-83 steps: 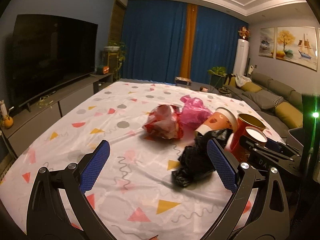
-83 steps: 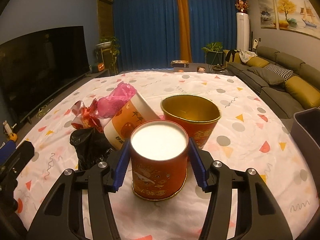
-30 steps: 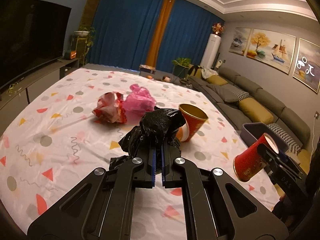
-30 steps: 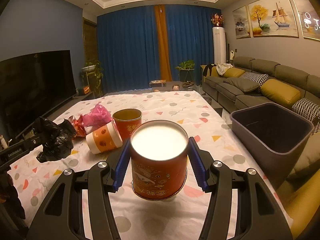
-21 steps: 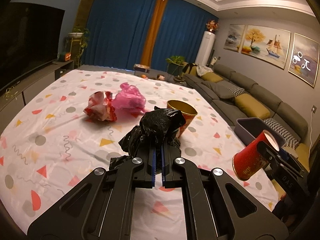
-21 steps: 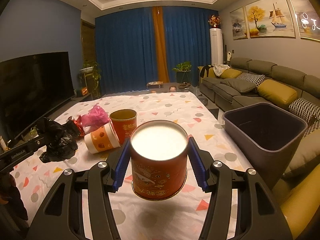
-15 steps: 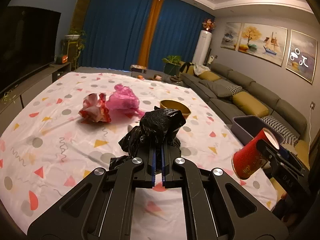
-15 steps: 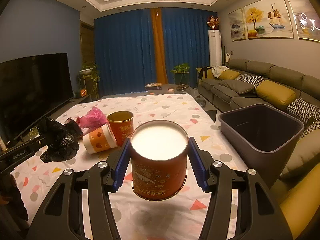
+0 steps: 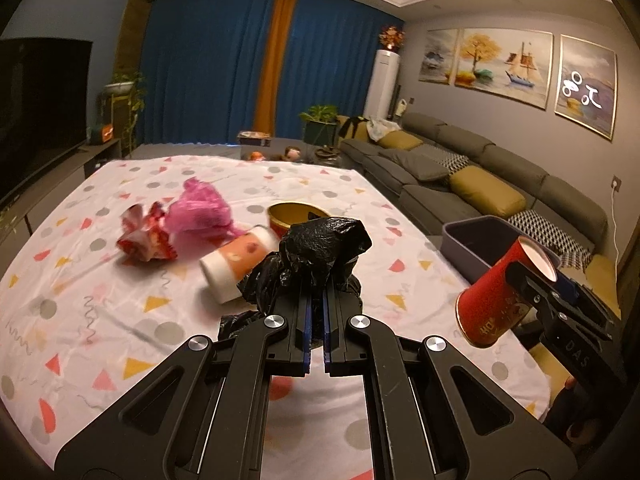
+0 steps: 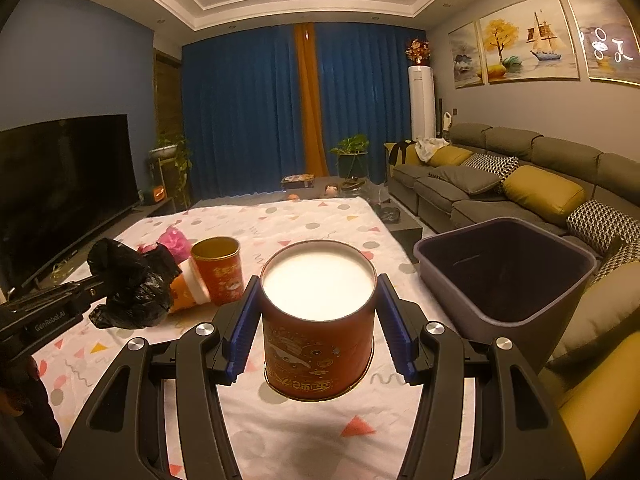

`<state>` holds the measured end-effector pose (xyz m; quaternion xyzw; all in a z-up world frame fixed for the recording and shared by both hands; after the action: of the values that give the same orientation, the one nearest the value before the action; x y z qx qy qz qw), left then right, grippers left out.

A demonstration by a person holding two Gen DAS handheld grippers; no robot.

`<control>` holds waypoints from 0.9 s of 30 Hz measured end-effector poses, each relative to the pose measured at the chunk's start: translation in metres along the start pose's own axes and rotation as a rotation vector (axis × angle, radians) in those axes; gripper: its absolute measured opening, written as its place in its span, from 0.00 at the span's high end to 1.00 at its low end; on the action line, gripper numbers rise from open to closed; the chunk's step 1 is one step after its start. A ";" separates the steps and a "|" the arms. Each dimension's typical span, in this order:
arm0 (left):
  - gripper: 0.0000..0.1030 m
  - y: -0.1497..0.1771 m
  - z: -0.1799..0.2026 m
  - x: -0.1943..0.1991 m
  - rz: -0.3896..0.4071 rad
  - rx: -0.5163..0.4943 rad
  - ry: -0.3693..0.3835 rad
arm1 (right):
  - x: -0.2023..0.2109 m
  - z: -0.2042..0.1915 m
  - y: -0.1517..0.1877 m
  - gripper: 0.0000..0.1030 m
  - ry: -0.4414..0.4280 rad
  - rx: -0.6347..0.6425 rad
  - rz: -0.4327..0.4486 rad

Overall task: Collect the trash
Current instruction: 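Carry the black bag and red tin over the grey bin with both tools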

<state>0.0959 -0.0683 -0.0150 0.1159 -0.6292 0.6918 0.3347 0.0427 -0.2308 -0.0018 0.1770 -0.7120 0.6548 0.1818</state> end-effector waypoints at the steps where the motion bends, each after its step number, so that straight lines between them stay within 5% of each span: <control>1: 0.97 -0.002 0.005 -0.003 -0.001 -0.007 0.006 | 0.000 0.004 -0.002 0.46 0.006 -0.001 0.005; 27: 0.97 -0.066 0.205 -0.113 -0.013 -0.252 0.277 | -0.017 0.151 -0.028 0.46 0.255 -0.115 0.090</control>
<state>0.1673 -0.2994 0.0088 -0.0192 -0.6580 0.6149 0.4343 0.0675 -0.3838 0.0027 0.0494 -0.7267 0.6374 0.2513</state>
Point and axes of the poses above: each gripper's, at about its wrist camera, not at the fingertips, and x roughly against the way its jaws point, z to its right, y to its underside, the point moved 2 cm from there along -x, roughly the way its jaws point, and after that the axes turned 8 degrees about -z, right-handed, at the moved point
